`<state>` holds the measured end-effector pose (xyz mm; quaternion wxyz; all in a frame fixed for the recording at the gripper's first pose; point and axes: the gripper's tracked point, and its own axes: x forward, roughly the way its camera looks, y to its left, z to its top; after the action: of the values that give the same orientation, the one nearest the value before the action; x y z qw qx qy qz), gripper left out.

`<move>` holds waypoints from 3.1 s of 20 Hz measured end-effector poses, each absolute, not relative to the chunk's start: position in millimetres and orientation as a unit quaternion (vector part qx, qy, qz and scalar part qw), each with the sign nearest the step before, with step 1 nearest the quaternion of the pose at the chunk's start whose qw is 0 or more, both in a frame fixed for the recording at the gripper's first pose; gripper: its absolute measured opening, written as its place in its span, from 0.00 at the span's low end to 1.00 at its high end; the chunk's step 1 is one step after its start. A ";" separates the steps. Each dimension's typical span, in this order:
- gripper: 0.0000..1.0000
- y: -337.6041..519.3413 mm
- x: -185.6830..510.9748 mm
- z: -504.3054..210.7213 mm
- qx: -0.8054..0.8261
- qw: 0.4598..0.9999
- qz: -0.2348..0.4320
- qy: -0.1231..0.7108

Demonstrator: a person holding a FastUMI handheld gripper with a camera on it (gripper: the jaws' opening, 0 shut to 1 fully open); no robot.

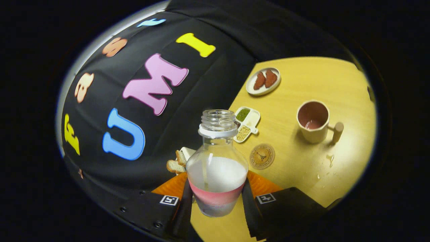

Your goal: Take the bottle from table, then pour the juice into the cup, finally place the bottle on the coaster

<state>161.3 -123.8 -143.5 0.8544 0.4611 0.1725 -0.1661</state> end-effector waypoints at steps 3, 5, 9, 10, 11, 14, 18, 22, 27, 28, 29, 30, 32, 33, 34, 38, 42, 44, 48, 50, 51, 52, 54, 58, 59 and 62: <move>0.68 -123.9 172.7 -149.7 0.321 0.916 -0.166 0.174; 0.69 -123.7 183.1 -151.5 0.236 0.943 -0.167 0.166; 0.68 -126.3 214.8 -161.5 0.088 0.973 -0.162 0.138; 0.69 -124.7 222.0 -171.0 0.062 0.975 -0.160 0.140; 0.69 -123.7 227.9 -180.5 0.041 0.976 -0.157 0.143; 0.69 -126.2 239.0 -205.8 -0.005 0.976 -0.156 0.155; 0.69 -143.4 252.7 -217.7 -0.032 0.973 -0.176 0.146; 0.70 -153.9 260.1 -233.4 0.009 0.970 -0.191 0.149; 0.70 -170.3 256.2 -248.0 0.049 0.964 -0.211 0.152; 0.70 -172.9 254.7 -250.6 0.059 0.963 -0.214 0.151; 0.70 -176.1 254.0 -255.1 0.064 0.962 -0.215 0.153; 0.70 -179.2 252.7 -259.9 0.063 0.961 -0.218 0.157; 0.70 -181.1 253.2 -258.2 0.055 0.963 -0.216 0.150; 0.70 -180.5 253.0 -262.3 0.053 0.963 -0.214 0.153; 0.70 -179.8 251.6 -260.1 0.048 0.964 -0.212 0.152; 0.77 -183.5 244.5 -262.8 0.042 0.959 -0.227 0.163; 1.00 -181.5 233.3 -257.1 0.035 0.957 -0.229 0.174; 0.97 -176.9 222.8 -249.7 0.027 0.958 -0.223 0.177; 0.97 -162.7 184.3 -226.7 0.024 0.960 -0.218 0.177; 0.97 -152.2 162.6 -209.5 0.033 0.962 -0.210 0.173; 0.97 -144.8 151.0 -198.0 0.038 0.964 -0.203 0.169; 0.97 -138.2 139.3 -183.4 0.040 0.967 -0.195 0.160; 0.97 -123.6 116.6 -151.3 0.046 0.973 -0.176 0.140; 0.97 -86.0 74.6 -76.7 0.060 0.987 -0.119 0.088; 0.97 -79.0 64.6 -58.0 0.062 0.989 -0.108 0.074; 0.97 -64.7 38.5 -12.6 0.074 0.992 -0.091 0.036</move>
<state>38.5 -64.7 -12.6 0.9925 0.0743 0.0357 -0.0907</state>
